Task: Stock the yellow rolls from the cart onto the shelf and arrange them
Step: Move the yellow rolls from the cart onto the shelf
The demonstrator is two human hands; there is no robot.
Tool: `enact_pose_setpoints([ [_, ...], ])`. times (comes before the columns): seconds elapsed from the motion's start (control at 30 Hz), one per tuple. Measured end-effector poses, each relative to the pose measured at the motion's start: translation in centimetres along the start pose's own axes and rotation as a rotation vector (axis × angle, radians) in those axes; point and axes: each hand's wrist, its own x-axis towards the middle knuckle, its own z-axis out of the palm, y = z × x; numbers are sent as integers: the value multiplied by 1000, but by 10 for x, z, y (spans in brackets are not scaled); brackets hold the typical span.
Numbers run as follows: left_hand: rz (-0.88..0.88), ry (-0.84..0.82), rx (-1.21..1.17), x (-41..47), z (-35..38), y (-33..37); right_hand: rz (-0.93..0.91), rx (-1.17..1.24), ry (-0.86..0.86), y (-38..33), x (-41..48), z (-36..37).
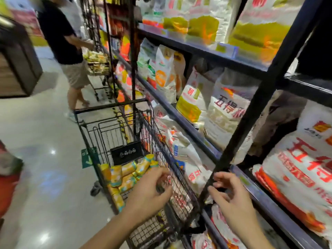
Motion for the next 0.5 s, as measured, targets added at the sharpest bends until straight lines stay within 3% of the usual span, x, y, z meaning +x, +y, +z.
enact_pose_setpoints([
  [0.5, -588, 216, 5, 55, -5, -177, 168, -95, -524, 112, 171, 178],
])
